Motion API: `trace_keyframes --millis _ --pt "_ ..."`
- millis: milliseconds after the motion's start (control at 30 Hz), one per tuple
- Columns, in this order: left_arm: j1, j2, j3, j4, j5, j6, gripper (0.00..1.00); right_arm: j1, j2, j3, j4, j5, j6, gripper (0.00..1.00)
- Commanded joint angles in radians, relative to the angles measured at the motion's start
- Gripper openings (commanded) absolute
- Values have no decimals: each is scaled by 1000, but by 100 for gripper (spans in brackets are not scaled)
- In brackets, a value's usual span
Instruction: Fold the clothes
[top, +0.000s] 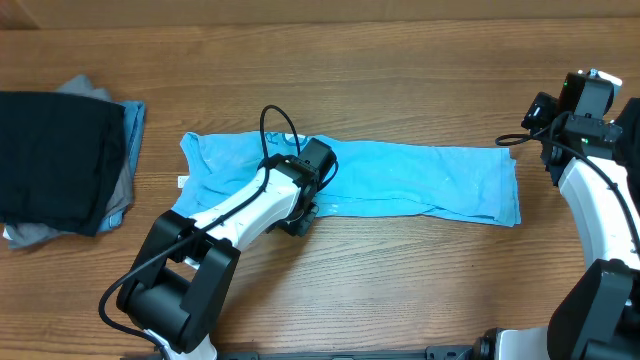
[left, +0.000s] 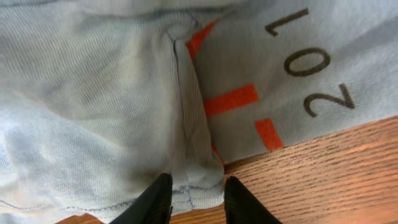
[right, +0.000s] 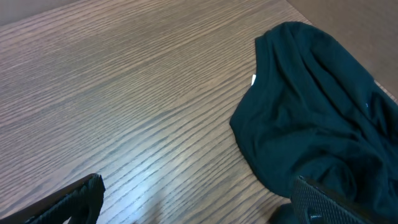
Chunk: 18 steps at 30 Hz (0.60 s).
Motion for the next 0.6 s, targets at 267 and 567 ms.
trace_keyframes --millis 267,567 --pt "-8 -26 -64 45 -8 -34 32 0 -6 6 6 3 -3 100" --pt "-6 -27 -17 -12 -33 -33 8 0 -6 6 6 3 -3 100"
